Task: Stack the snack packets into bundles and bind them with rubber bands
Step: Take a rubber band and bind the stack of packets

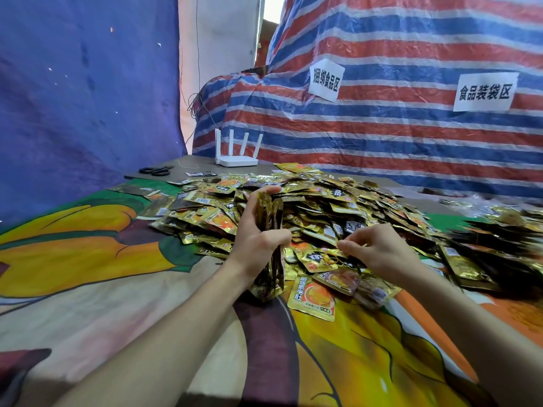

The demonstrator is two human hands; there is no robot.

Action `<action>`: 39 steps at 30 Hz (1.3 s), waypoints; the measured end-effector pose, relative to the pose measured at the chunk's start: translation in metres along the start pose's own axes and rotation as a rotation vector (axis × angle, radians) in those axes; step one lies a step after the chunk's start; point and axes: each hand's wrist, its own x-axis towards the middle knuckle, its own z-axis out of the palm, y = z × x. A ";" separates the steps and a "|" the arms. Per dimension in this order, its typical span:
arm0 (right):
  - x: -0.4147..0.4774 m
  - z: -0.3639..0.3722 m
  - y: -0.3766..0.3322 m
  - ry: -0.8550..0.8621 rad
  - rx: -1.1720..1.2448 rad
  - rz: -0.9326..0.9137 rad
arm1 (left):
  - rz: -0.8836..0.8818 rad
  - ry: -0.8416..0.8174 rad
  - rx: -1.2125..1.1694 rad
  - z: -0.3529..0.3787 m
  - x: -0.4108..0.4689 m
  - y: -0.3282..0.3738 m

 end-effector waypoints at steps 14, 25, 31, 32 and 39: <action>-0.006 0.020 -0.051 -0.151 0.634 -0.152 | -0.132 -0.102 -0.130 0.001 0.000 0.003; -0.006 0.032 -0.035 0.006 0.573 -0.106 | -0.432 -0.281 -0.469 0.001 0.004 0.009; -0.009 0.015 -0.034 -0.496 1.214 -0.047 | -0.501 -0.525 -0.816 -0.005 0.003 0.019; -0.009 0.013 -0.034 -0.526 1.293 -0.061 | -0.509 -0.545 -0.809 -0.005 0.002 0.019; -0.011 0.013 -0.041 -0.313 1.680 -0.063 | -0.450 -0.587 -0.796 -0.004 0.006 0.013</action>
